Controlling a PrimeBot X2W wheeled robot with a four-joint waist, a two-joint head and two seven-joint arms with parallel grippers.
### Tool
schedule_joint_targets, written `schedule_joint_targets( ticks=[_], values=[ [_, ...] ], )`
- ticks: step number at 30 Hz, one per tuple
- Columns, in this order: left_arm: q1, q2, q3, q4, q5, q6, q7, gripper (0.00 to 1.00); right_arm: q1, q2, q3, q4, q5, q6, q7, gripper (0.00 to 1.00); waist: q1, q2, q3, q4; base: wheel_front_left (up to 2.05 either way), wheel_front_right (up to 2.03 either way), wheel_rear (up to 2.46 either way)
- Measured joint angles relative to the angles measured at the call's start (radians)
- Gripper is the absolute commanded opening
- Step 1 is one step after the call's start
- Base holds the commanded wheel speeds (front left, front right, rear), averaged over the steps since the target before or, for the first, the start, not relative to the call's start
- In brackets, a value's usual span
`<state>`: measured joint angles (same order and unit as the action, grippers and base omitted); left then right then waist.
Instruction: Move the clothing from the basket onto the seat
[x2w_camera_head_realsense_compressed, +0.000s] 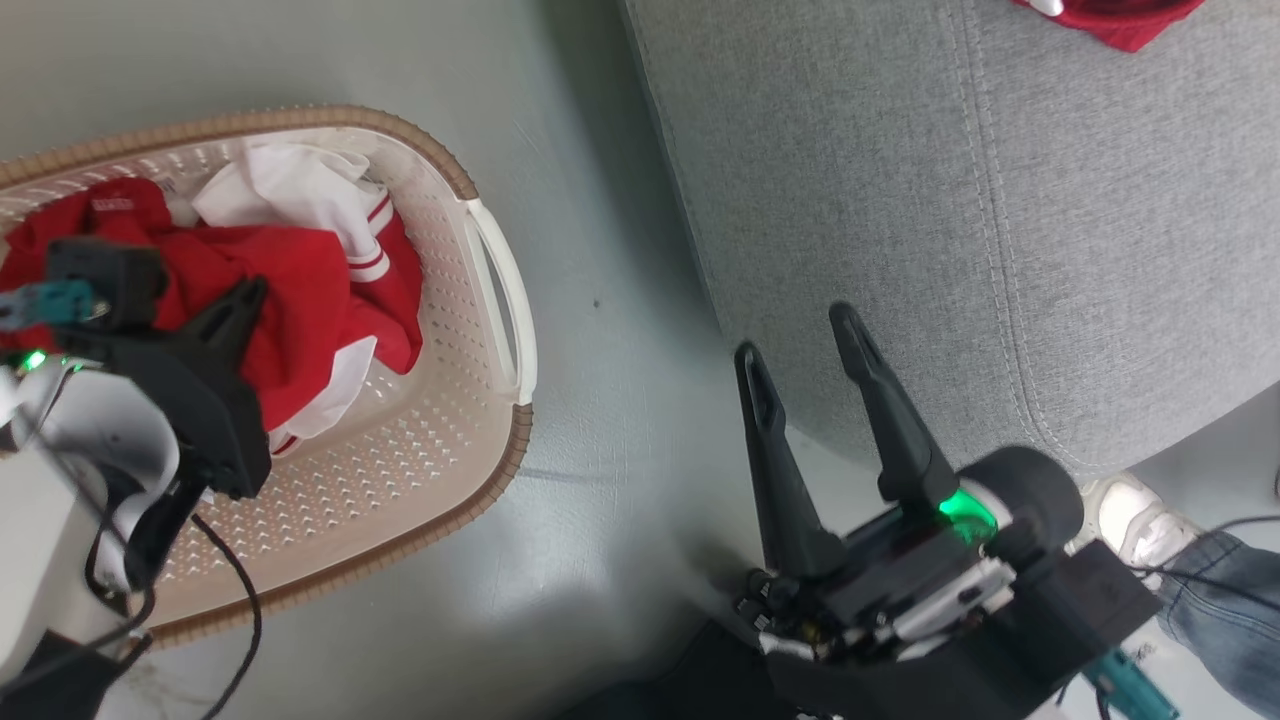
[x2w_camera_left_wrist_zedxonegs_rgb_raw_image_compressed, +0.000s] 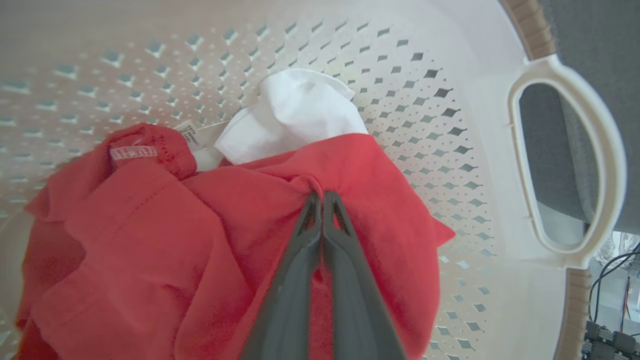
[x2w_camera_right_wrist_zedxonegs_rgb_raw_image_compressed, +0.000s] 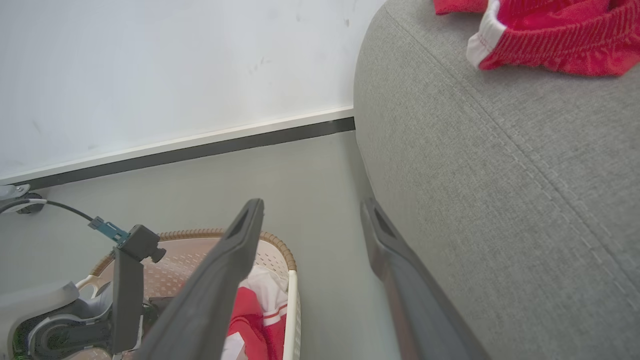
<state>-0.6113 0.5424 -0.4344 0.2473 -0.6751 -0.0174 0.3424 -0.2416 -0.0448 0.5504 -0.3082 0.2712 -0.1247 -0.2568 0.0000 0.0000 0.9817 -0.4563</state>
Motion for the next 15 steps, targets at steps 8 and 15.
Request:
schedule_joint_targets(
  ticks=[8,15],
  values=[
    [0.074,-0.098,0.039,-0.063,-0.079,-0.018,-0.15,0.0,-0.057,0.0,-0.1,0.082,-0.031,0.0,0.0,1.0,0.0,0.0,-0.051,0.033,0.0,0.0,0.0],
    [0.17,-0.122,0.106,-0.08,-0.144,-0.034,-0.272,0.0,-0.091,-0.001,-0.188,0.177,-0.054,0.0,0.0,1.0,0.0,0.0,-0.124,0.106,0.0,0.0,0.0]
  ],
)
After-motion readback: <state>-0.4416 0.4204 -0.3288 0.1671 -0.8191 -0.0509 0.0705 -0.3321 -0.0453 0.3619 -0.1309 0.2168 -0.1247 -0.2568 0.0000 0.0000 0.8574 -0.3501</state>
